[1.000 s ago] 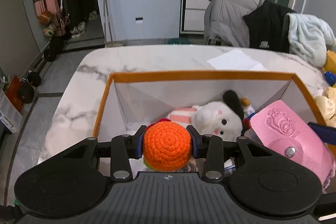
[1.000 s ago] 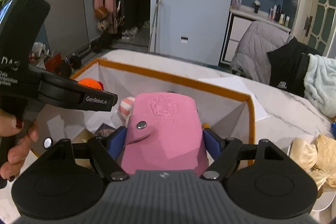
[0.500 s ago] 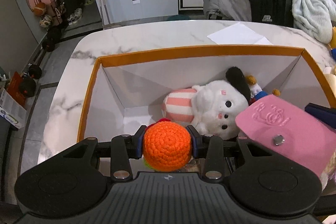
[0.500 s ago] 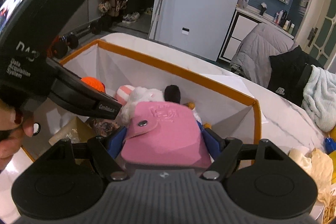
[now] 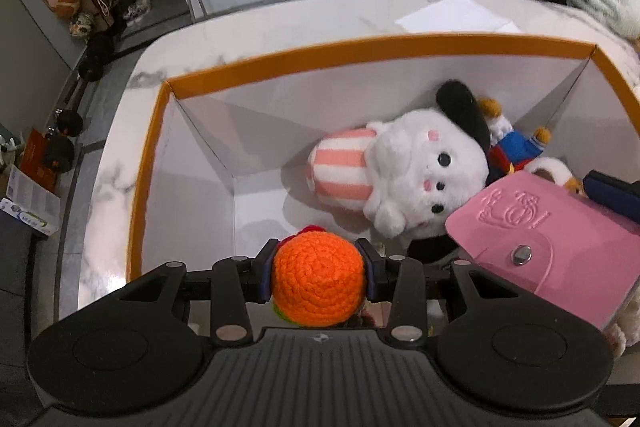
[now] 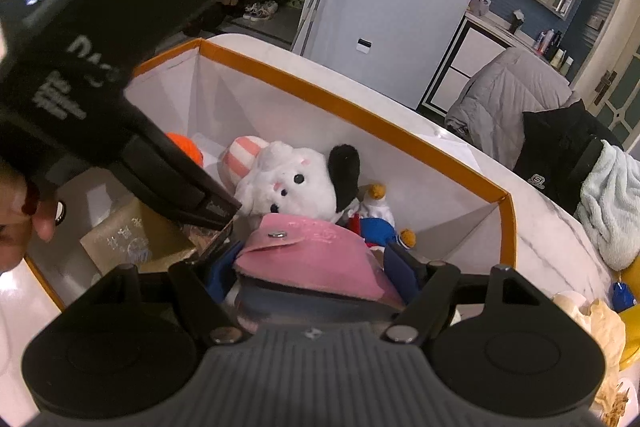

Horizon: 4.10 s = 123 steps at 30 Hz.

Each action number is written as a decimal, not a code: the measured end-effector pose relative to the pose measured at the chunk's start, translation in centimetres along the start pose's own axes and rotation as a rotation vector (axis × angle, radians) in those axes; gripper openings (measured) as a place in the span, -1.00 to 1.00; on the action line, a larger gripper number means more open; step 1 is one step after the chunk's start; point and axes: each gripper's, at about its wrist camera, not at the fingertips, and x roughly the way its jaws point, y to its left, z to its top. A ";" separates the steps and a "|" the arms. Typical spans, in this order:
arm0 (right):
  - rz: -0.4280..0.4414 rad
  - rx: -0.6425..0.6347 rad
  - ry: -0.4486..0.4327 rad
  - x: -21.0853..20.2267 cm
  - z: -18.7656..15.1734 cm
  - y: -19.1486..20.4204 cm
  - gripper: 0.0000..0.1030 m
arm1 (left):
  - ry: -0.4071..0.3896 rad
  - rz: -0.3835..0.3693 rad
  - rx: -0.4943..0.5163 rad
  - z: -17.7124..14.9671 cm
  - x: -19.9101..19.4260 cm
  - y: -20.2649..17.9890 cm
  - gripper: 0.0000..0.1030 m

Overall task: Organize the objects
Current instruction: 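Lower orange ball into box and open left tool while right tool releases pink wallet, then move left tool to white Vaseline tube while right tool reaches yellow tape measure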

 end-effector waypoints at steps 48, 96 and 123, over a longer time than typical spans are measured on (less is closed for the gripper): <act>-0.058 -0.071 0.009 -0.3 -0.2 1.2 0.59 | 0.039 -0.052 0.052 -0.4 0.4 -0.2 0.19; -0.094 0.042 -0.201 -11.6 -4.6 1.1 0.84 | -0.424 -0.022 -0.056 -8.0 -10.7 -1.0 0.72; -0.067 0.179 -0.106 -8.2 -18.4 6.1 0.89 | -0.428 -0.030 -0.179 -24.6 -9.2 -0.7 0.77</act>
